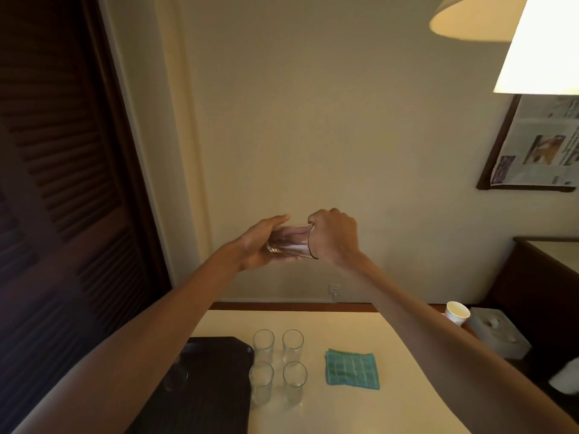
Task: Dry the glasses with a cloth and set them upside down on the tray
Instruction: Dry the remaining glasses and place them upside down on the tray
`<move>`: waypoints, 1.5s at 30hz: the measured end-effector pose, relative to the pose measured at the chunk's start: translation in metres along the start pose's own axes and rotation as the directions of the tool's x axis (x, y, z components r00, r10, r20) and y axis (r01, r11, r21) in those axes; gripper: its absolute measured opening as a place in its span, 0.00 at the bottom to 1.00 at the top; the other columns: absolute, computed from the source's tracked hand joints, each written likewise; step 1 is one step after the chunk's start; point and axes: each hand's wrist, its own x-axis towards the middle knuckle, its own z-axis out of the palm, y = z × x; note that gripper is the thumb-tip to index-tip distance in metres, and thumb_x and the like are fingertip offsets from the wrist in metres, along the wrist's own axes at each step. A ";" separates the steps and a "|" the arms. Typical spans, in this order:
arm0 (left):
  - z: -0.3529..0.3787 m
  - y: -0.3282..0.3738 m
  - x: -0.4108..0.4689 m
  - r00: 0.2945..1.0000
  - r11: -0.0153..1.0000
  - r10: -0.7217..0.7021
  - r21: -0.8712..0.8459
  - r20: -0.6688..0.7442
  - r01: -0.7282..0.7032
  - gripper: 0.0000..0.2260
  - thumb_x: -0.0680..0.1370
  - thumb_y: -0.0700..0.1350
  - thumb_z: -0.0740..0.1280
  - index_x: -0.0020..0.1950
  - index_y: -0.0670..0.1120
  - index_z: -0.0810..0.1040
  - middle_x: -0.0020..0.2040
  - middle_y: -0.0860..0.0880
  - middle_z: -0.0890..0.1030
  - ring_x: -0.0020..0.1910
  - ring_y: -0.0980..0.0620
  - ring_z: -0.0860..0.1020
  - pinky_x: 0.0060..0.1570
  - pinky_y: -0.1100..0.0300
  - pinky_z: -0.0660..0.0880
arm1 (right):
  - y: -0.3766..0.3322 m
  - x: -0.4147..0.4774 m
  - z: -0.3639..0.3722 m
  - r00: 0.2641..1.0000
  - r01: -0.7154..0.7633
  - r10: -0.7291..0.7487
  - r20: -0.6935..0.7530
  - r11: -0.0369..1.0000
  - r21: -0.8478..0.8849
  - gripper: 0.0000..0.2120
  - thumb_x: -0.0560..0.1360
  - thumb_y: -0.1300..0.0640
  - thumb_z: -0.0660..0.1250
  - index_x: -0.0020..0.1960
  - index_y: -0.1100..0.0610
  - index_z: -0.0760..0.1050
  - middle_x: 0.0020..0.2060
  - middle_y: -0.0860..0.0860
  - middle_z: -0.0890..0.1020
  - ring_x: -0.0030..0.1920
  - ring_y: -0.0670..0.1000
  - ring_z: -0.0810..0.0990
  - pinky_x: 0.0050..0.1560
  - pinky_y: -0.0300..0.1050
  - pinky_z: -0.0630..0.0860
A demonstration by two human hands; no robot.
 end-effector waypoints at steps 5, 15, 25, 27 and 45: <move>0.014 0.004 -0.001 0.970 0.997 0.061 0.050 -0.236 -0.050 0.06 0.82 0.41 0.62 0.51 0.40 0.77 0.47 0.40 0.81 0.41 0.45 0.83 0.31 0.56 0.82 | 0.002 0.011 0.004 1.000 0.014 -0.012 0.020 0.996 -0.088 0.15 0.72 0.61 0.65 0.57 0.53 0.80 0.54 0.56 0.82 0.54 0.61 0.80 0.50 0.49 0.72; 0.010 0.007 0.004 0.899 0.931 0.364 0.135 -0.244 -0.340 0.07 0.80 0.41 0.65 0.43 0.42 0.79 0.37 0.45 0.79 0.37 0.48 0.78 0.33 0.57 0.78 | 0.005 0.013 0.019 0.859 -0.441 0.220 0.463 0.776 0.450 0.09 0.78 0.55 0.66 0.42 0.59 0.78 0.32 0.55 0.78 0.28 0.52 0.75 0.30 0.41 0.69; 0.015 0.008 0.001 0.942 0.971 0.237 0.100 -0.239 -0.219 0.09 0.83 0.46 0.66 0.48 0.42 0.80 0.41 0.43 0.81 0.37 0.47 0.83 0.31 0.55 0.81 | 0.006 0.017 0.007 0.995 -0.073 0.071 0.064 0.997 0.025 0.20 0.70 0.59 0.72 0.62 0.57 0.77 0.54 0.53 0.82 0.53 0.56 0.80 0.52 0.47 0.74; 0.015 0.008 0.002 0.882 0.923 0.379 0.181 -0.278 -0.340 0.11 0.82 0.45 0.67 0.41 0.44 0.79 0.36 0.48 0.79 0.35 0.49 0.80 0.32 0.55 0.80 | 0.006 0.018 0.017 0.946 -0.286 0.219 0.239 0.911 0.295 0.08 0.76 0.60 0.69 0.53 0.62 0.77 0.38 0.52 0.80 0.37 0.50 0.80 0.38 0.44 0.74; 0.012 0.004 -0.005 0.967 0.986 0.167 0.038 -0.192 -0.163 0.10 0.83 0.46 0.64 0.50 0.41 0.81 0.42 0.43 0.83 0.38 0.48 0.84 0.32 0.56 0.81 | -0.001 0.012 -0.012 0.983 -0.113 0.093 0.160 0.986 0.124 0.17 0.72 0.63 0.66 0.61 0.63 0.76 0.58 0.60 0.79 0.55 0.64 0.79 0.54 0.53 0.77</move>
